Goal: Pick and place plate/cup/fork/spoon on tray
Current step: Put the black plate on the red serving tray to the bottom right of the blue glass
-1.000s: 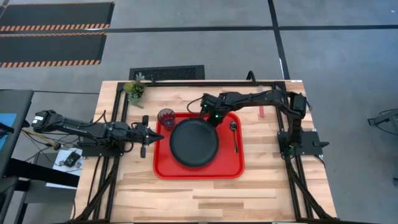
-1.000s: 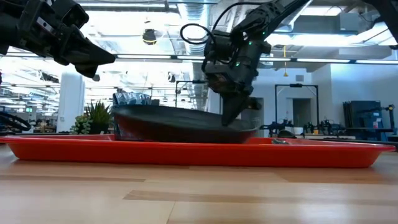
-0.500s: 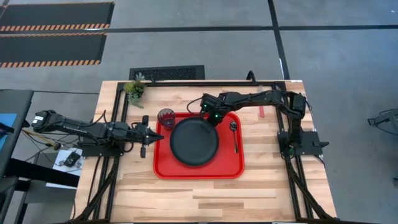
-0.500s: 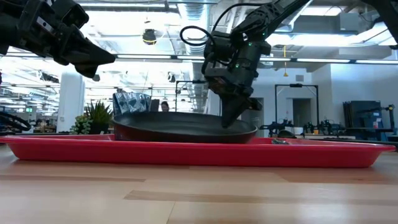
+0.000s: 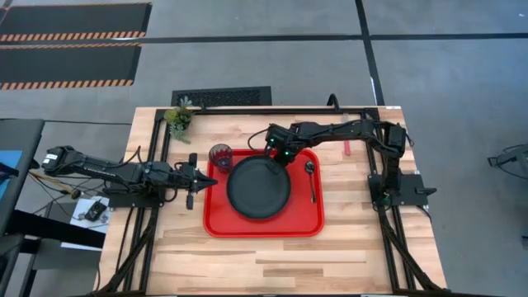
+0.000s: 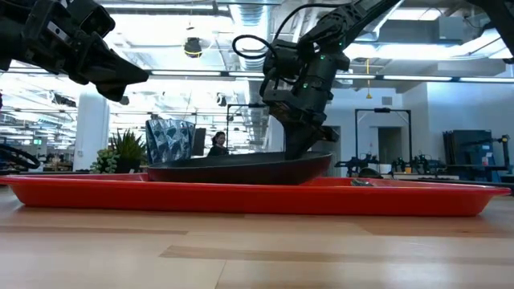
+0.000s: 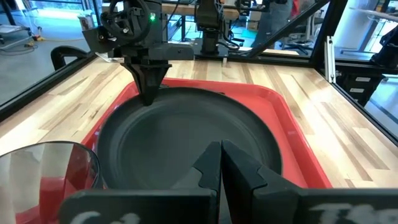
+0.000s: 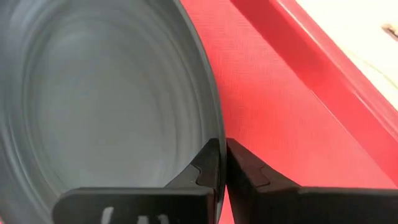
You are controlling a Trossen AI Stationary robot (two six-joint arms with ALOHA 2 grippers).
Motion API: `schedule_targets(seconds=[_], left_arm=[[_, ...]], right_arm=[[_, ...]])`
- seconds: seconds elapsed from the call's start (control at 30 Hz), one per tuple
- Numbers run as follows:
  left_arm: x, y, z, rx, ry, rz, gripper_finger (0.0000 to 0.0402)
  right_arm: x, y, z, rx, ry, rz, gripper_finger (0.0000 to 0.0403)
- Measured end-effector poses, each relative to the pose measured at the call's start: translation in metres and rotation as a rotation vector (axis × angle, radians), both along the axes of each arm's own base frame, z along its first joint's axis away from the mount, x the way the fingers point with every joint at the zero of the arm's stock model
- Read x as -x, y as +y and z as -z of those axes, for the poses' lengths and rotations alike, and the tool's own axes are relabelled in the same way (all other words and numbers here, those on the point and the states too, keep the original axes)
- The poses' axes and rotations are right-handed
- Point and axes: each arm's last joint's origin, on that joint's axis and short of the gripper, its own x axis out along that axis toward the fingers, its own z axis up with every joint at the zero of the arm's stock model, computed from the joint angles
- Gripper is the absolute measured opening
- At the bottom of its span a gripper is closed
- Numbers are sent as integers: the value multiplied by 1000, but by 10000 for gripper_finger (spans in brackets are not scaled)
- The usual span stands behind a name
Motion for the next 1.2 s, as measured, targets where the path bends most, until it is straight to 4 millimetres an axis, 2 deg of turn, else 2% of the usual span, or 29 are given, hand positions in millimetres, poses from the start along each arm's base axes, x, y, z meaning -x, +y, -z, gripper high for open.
schedule_targets(seconds=[0.27, 0.77, 1.03, 1.2], left_arm=[[0, 0, 0, 0, 0, 1, 0], [0, 0, 0, 18, -1, -2, 0], [0, 0, 0, 19, 4, -2, 0], [0, 0, 0, 20, 3, 3, 0]], right_arm=[[-2, 7, 0, 13, 9, 14, 35], [-4, 14, 0, 42, 19, 32, 54], [-12, 16, 19, 34, 32, 31, 59], [-13, 15, 14, 54, -3, 21, 59]])
